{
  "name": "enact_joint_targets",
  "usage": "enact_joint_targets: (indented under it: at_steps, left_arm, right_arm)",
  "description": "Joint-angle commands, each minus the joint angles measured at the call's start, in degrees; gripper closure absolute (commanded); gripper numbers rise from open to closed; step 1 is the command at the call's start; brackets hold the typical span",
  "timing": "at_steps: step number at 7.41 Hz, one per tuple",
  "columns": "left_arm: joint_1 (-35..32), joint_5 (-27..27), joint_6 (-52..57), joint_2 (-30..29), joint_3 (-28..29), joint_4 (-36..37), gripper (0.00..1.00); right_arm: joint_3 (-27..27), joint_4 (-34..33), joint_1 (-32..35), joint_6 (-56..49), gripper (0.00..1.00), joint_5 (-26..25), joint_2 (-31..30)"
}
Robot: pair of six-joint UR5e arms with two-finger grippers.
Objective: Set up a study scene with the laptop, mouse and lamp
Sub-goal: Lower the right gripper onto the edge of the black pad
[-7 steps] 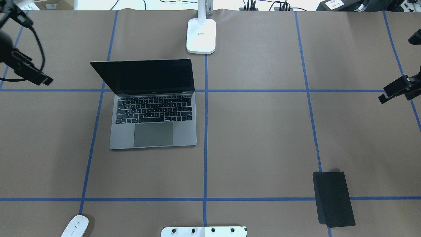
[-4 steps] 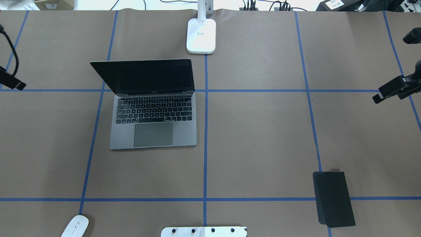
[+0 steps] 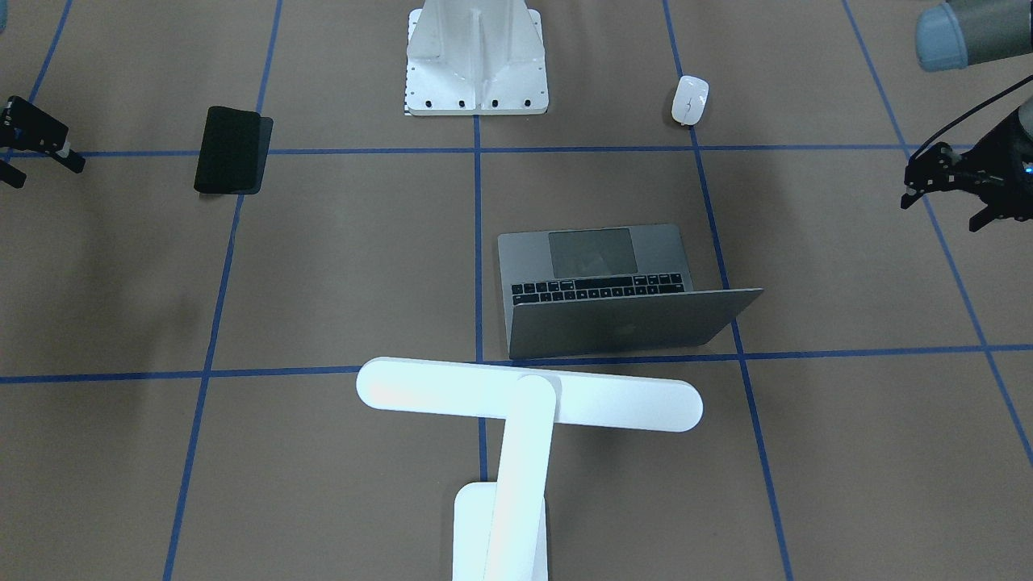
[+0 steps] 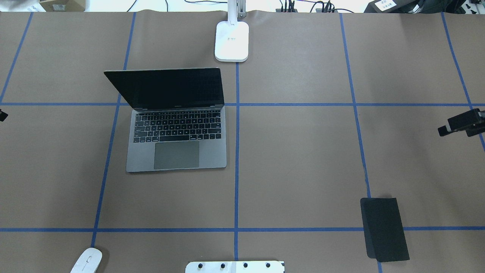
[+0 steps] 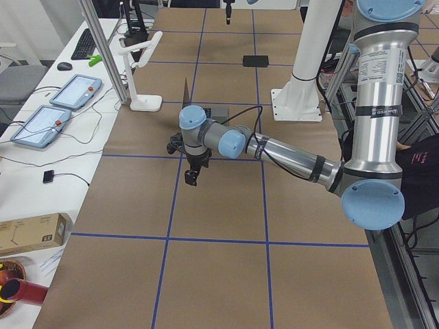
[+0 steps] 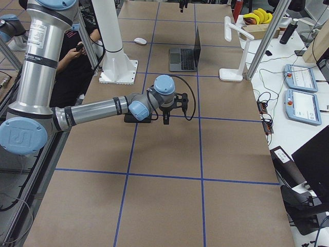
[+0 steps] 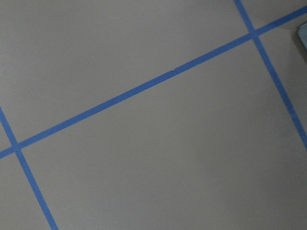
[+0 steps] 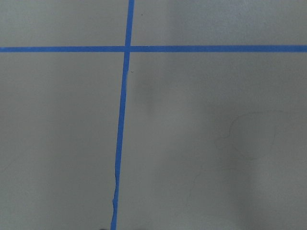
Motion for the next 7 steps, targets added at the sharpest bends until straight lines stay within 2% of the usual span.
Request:
enact_joint_targets:
  at_steps: [1,4,7]
  left_arm:
    - [0.0,-1.7,-0.4,4.0,0.5,-4.8,0.00]
    - [0.0,-1.9,-2.5,6.0,0.5,-9.6,0.00]
    - [0.0,-1.9,-2.5,7.1,0.3,-11.1,0.00]
  right_arm:
    - [0.0,9.6,-3.0,10.7,0.00,-0.4,-4.4]
    - [-0.5,11.3,-12.6,14.5,0.01,-1.9,-4.2]
    - [-1.9,11.3,-22.4,14.5,0.05,-7.1,-1.9]
